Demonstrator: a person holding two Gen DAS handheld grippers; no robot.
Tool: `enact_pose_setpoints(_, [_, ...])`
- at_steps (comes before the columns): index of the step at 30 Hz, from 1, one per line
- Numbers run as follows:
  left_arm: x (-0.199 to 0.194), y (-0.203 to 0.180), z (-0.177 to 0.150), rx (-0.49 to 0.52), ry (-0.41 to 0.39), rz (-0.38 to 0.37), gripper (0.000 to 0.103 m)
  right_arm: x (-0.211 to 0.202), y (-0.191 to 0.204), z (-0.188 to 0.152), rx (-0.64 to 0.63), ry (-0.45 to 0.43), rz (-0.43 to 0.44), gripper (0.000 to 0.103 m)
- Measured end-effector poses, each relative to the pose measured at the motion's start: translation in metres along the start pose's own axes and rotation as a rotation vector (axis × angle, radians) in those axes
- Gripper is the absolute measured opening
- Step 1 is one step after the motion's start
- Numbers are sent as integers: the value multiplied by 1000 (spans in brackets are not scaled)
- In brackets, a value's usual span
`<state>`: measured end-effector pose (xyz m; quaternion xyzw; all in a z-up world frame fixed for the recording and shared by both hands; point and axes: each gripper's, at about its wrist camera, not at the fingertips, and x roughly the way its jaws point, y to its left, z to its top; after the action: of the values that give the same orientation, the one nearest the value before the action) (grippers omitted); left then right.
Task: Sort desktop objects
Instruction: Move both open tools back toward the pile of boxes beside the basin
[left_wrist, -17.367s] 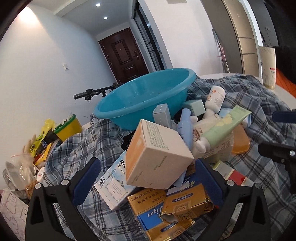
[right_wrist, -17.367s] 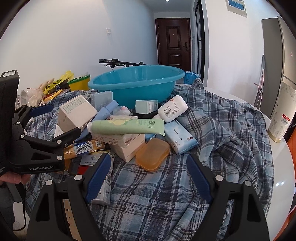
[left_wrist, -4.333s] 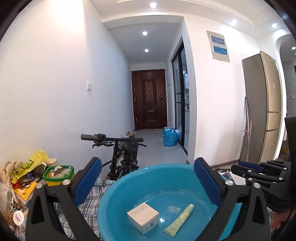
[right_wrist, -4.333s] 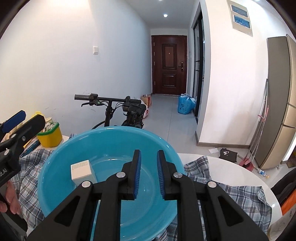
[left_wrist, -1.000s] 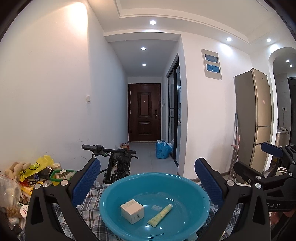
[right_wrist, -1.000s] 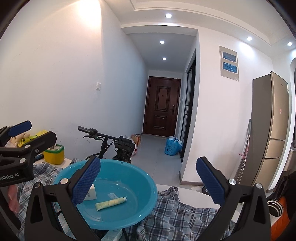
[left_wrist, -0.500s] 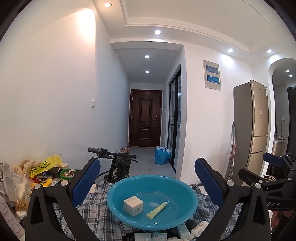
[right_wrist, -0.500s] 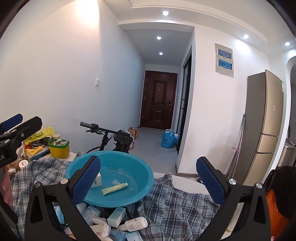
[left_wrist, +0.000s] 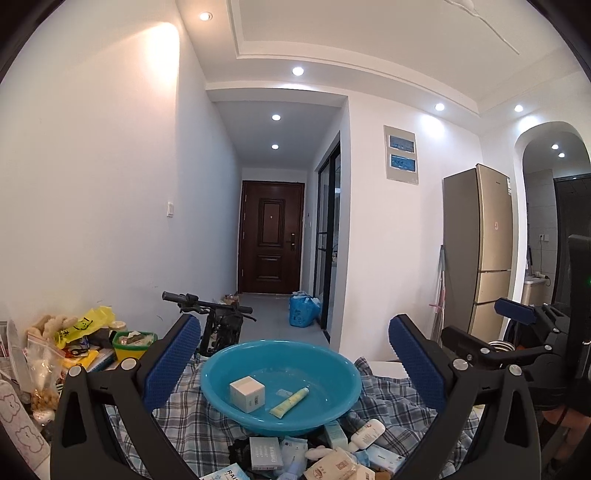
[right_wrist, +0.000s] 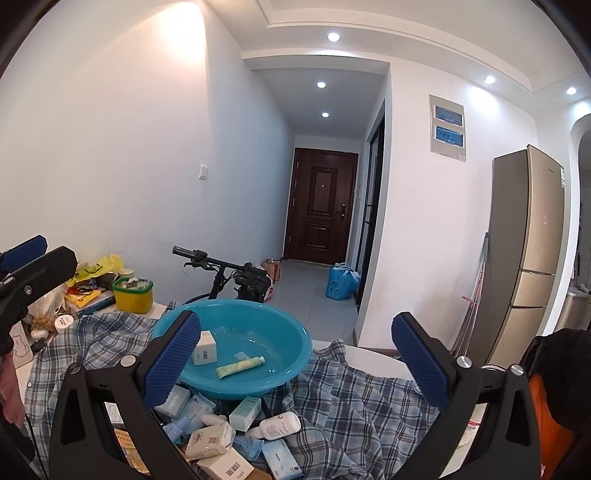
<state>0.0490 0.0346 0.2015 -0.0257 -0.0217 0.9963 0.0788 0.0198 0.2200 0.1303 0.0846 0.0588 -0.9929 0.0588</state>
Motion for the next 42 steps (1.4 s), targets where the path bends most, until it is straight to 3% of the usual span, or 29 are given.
enact_pose_setpoints(7, [5, 5, -9, -7, 31, 15, 103, -11, 5, -6, -1, -27, 4, 103])
enact_pose_setpoints(17, [-6, 2, -30, 17, 54, 0, 103, -5, 12, -38, 14, 54, 22, 103])
enact_pose_setpoints(36, [17, 20, -102, -31, 262, 55, 103, 13, 7, -97, 83, 211, 33, 103])
enact_pose_setpoints(42, [30, 23, -146, -11, 414, 48, 103, 15, 5, -121, 103, 279, 40, 103])
